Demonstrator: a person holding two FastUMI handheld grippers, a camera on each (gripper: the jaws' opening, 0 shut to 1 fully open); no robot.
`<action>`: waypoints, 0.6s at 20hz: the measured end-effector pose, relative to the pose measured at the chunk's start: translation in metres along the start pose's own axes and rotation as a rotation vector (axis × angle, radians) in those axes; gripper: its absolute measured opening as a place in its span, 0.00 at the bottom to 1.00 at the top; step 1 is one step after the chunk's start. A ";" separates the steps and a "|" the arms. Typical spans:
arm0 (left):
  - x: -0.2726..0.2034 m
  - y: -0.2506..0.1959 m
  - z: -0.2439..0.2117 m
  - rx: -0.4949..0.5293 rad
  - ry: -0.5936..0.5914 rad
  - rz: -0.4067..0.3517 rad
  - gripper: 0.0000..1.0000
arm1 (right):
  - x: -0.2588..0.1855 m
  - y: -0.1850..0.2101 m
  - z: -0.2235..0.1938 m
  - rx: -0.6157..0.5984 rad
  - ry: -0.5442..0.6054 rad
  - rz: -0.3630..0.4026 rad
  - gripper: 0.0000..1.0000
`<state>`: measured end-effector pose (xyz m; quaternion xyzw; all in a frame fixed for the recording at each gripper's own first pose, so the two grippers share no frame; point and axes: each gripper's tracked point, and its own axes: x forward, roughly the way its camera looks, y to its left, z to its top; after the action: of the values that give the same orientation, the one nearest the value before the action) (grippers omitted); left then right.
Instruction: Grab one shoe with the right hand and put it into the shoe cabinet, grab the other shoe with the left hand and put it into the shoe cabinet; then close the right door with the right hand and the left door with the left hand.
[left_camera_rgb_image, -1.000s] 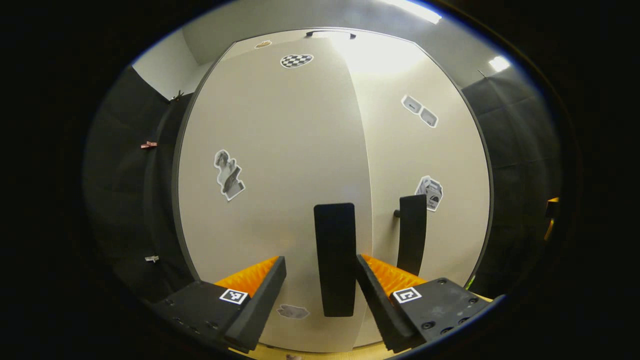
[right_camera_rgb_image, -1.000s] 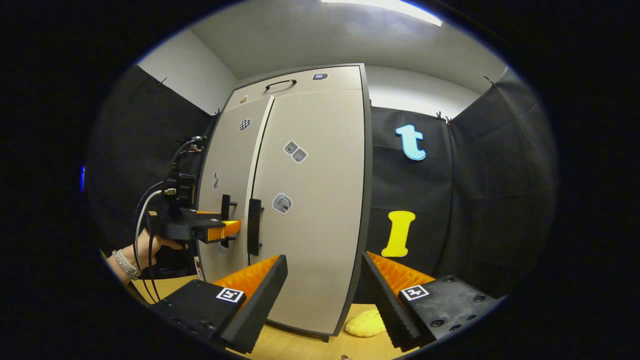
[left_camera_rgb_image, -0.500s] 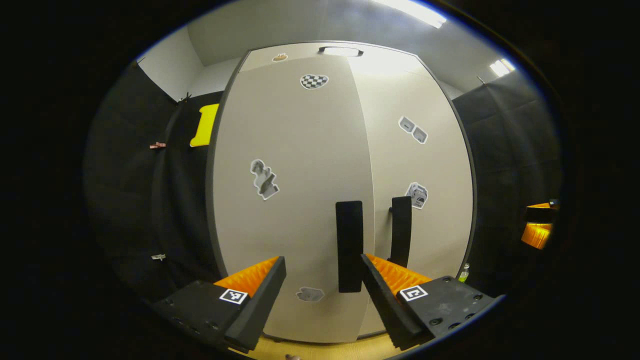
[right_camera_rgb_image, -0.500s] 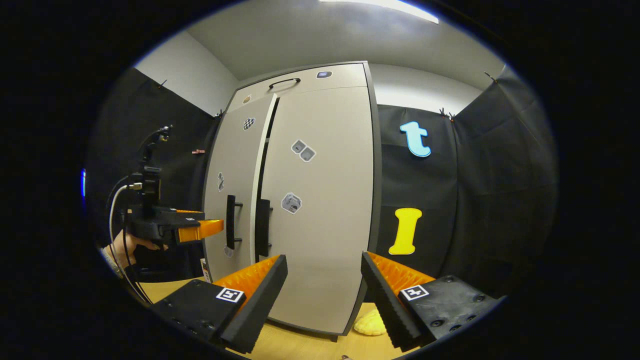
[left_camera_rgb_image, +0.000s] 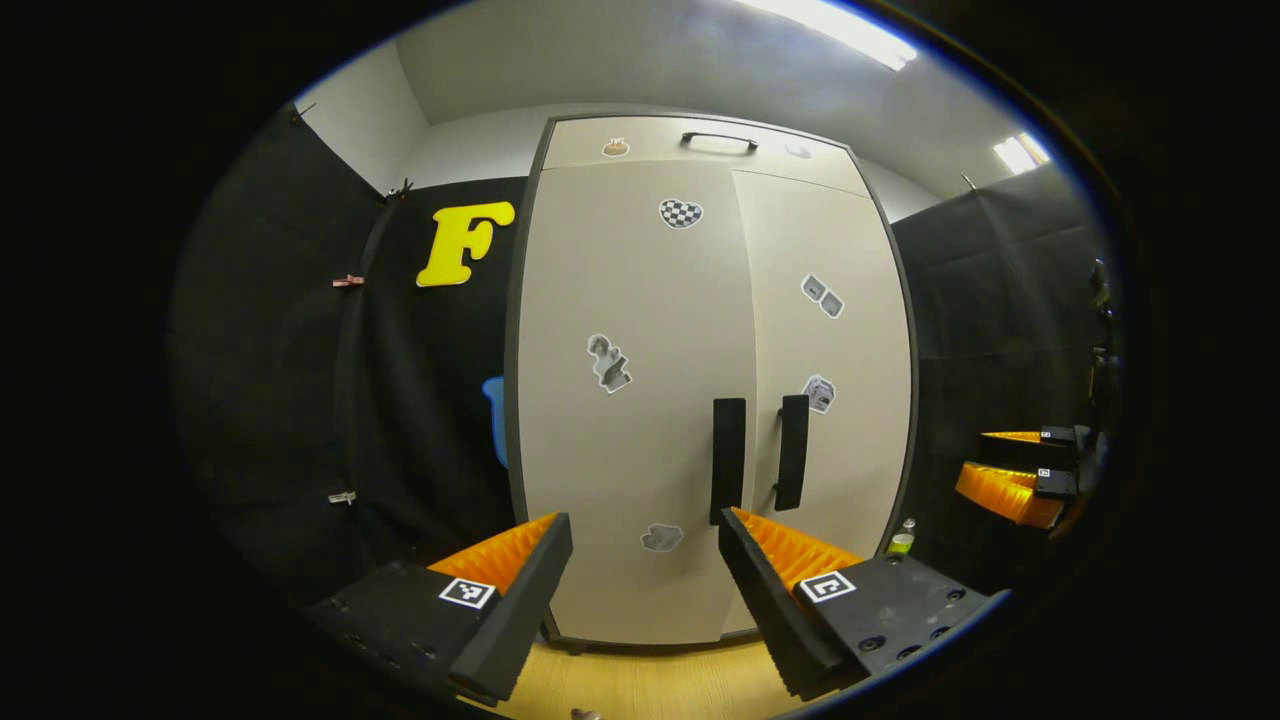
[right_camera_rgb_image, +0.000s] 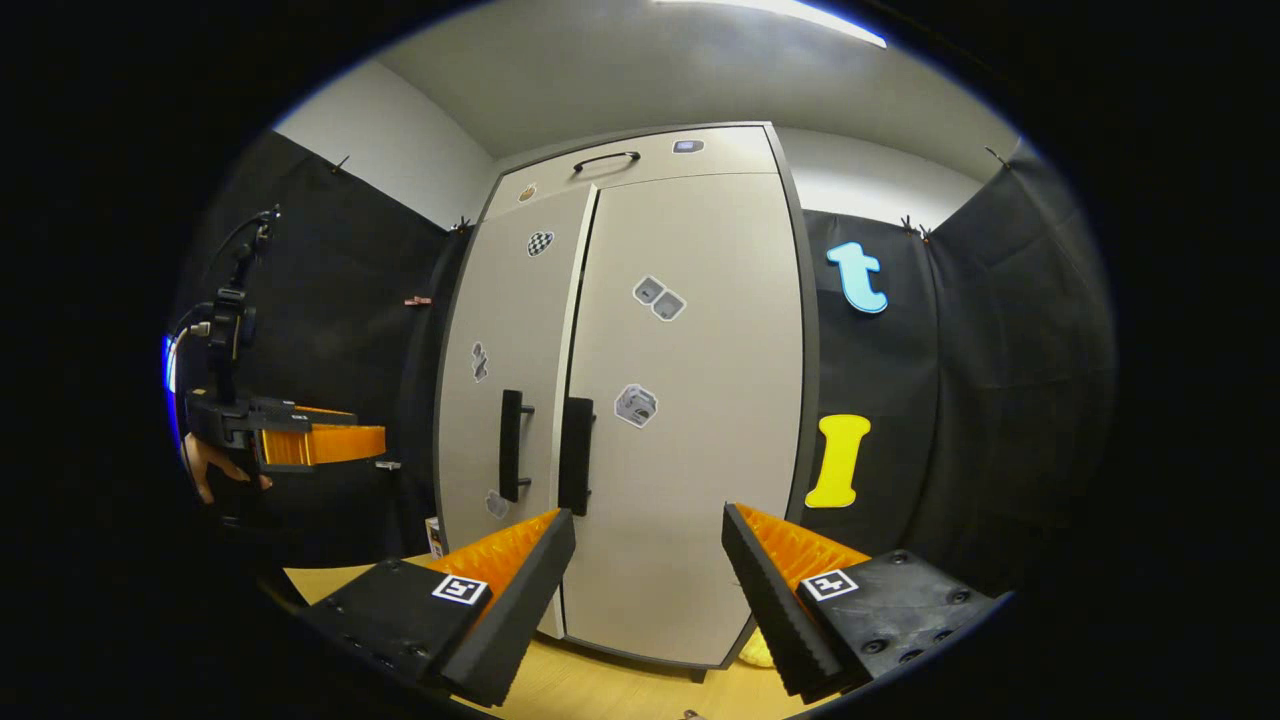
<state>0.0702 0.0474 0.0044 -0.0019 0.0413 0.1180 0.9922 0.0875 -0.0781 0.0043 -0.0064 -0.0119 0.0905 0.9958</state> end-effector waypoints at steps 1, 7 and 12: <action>-0.003 0.000 0.000 -0.002 0.001 -0.008 0.94 | -0.002 0.003 0.000 0.005 0.001 -0.002 0.98; -0.007 -0.008 -0.001 -0.016 -0.003 -0.091 0.94 | -0.018 0.016 0.001 -0.005 0.015 -0.044 0.98; -0.009 -0.016 0.004 -0.018 -0.016 -0.156 0.99 | -0.031 0.020 0.010 -0.002 0.003 -0.095 0.98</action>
<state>0.0659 0.0295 0.0093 -0.0131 0.0318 0.0405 0.9986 0.0533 -0.0643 0.0133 -0.0071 -0.0110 0.0431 0.9990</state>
